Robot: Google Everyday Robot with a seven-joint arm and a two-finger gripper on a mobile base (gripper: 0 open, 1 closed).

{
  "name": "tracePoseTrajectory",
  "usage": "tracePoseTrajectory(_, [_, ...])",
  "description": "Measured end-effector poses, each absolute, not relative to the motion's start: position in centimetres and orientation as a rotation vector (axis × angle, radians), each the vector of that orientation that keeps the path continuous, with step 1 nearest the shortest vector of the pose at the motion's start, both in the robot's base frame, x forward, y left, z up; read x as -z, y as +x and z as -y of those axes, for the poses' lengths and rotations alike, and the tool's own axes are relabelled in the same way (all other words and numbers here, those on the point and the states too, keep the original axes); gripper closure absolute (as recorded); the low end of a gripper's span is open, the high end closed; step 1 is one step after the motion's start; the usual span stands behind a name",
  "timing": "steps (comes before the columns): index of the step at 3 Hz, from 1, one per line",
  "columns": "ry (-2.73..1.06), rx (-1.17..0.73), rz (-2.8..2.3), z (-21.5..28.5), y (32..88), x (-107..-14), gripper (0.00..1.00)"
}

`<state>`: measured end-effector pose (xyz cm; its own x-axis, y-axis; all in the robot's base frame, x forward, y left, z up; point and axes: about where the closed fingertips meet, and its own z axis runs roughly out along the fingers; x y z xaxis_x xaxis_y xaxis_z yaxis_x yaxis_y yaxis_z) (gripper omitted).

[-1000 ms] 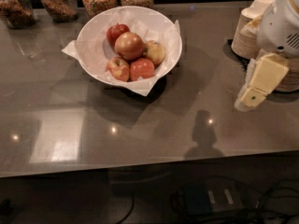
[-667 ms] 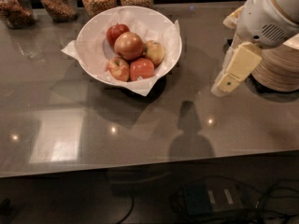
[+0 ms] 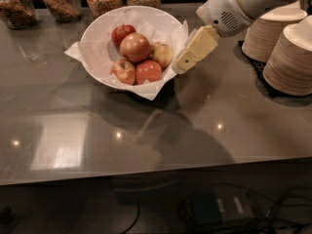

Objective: Pick apple from white bowl

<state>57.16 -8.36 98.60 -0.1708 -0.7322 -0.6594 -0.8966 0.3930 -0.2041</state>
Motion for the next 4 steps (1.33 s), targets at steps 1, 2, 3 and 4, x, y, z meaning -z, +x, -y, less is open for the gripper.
tracePoseTrajectory(1, [-1.354,-0.42,-1.918,4.4,60.2,-98.2,0.0])
tracePoseTrajectory(2, [-1.341,-0.511,-1.879,0.7,62.7,-97.8,0.0])
tracePoseTrajectory(3, [-1.341,-0.511,-1.879,0.7,62.7,-97.8,0.0])
tracePoseTrajectory(4, [-1.34,-0.487,-1.82,0.5,63.6,-97.2,0.0])
